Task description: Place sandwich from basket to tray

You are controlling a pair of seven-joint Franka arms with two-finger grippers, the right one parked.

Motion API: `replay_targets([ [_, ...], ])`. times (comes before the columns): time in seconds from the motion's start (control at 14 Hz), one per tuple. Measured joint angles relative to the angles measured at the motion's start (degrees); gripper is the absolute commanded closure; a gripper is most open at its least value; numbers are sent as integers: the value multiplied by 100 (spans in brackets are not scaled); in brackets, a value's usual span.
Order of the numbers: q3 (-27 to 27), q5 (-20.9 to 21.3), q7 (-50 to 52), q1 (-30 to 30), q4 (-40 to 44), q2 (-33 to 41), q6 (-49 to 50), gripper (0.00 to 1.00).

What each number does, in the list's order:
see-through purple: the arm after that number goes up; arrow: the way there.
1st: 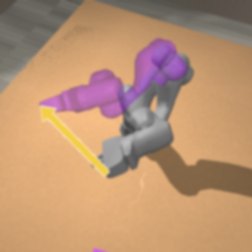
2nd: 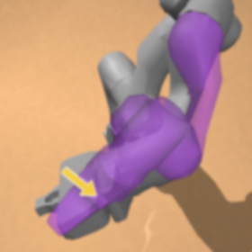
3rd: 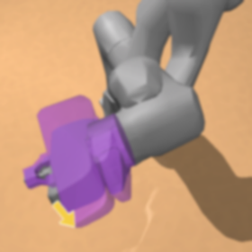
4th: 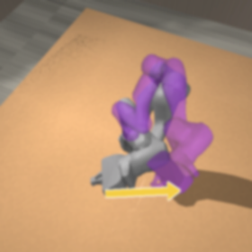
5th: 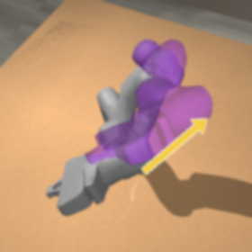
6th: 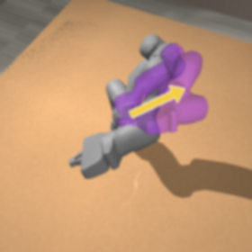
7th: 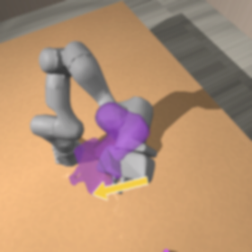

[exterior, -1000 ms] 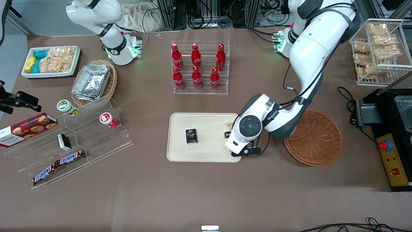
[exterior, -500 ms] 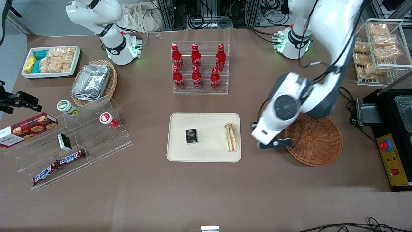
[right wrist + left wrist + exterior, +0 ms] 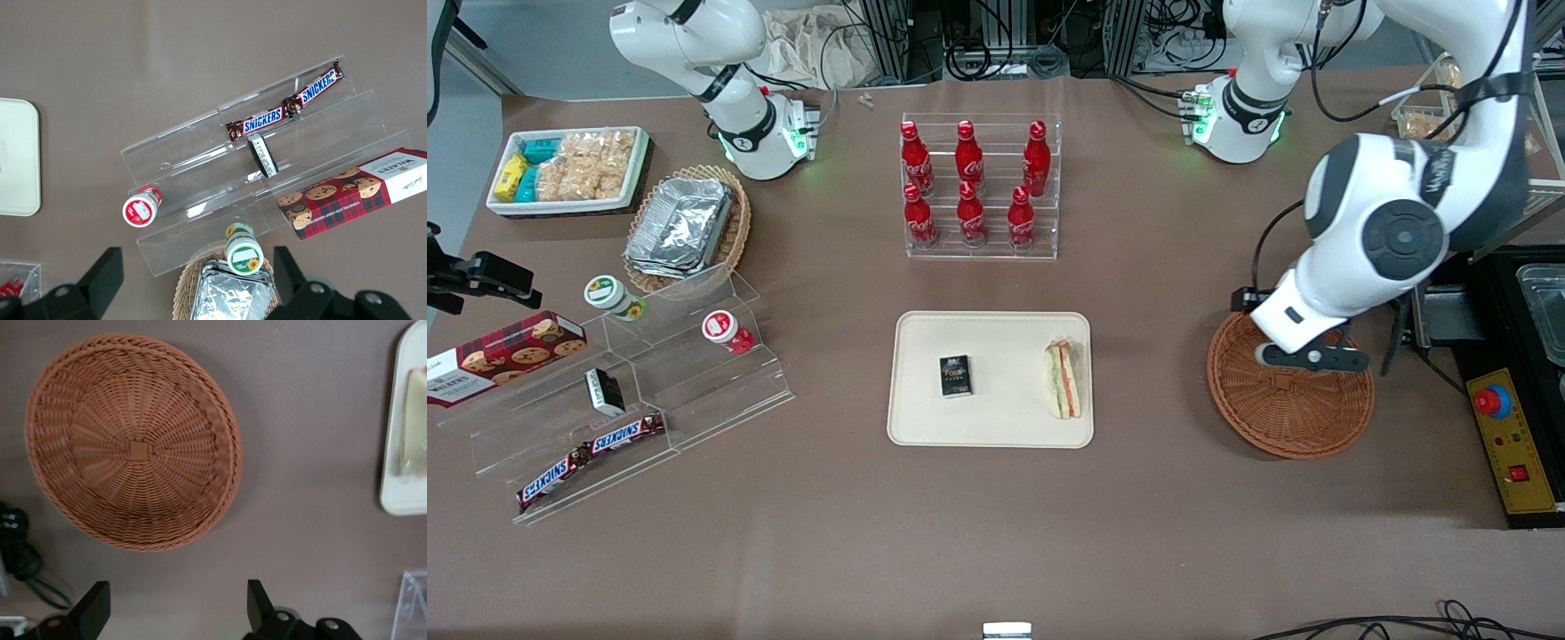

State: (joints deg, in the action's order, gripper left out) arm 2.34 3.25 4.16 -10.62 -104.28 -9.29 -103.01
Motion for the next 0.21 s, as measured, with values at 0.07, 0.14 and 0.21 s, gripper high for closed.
replay_targets([
  [0.07,-35,0,-231,0,167,-39,127,3],
  [0.14,-59,1,-390,0,361,-110,261,2],
  [0.21,-73,1,-481,0,587,-221,414,2],
])
